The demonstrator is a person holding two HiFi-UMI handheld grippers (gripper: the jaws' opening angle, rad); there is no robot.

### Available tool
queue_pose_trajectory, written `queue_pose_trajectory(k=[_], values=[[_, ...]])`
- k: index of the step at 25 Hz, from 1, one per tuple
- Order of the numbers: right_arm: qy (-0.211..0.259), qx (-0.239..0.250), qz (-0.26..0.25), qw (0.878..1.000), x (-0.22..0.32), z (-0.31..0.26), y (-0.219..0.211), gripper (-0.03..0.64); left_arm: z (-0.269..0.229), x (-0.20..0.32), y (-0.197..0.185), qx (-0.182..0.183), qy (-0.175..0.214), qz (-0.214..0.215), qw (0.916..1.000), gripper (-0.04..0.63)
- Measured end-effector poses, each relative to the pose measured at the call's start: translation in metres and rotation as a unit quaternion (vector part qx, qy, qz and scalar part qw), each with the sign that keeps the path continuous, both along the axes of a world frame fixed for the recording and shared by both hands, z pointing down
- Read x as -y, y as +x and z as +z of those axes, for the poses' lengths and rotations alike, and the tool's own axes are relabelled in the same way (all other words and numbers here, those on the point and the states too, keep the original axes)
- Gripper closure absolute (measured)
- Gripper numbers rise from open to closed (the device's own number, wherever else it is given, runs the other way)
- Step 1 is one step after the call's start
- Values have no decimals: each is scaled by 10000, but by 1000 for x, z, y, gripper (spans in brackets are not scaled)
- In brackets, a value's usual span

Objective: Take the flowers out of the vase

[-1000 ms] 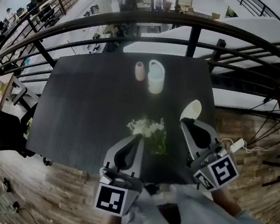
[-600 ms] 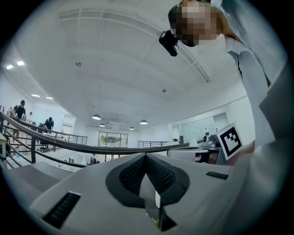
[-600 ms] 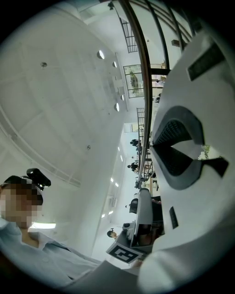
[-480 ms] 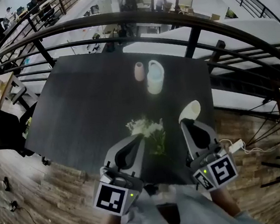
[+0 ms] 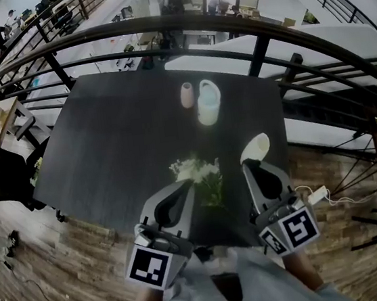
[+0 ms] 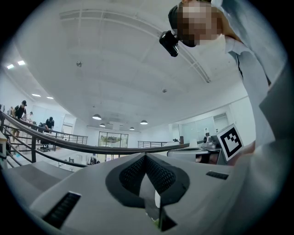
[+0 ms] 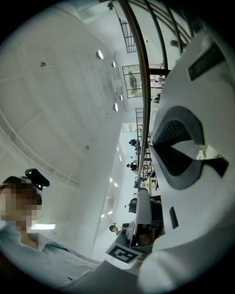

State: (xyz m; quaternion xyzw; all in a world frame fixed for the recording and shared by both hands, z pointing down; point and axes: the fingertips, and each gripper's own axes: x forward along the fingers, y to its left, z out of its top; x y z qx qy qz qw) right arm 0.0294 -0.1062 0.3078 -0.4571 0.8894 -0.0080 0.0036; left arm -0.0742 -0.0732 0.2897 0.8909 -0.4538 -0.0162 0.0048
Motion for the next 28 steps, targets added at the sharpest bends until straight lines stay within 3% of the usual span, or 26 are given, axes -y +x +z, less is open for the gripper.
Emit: queue_pose_trajectory(k=[28], values=[[-85,32,20,10000,-8,0,7,621,-1,-6,4,-35,12,34,10000,595]])
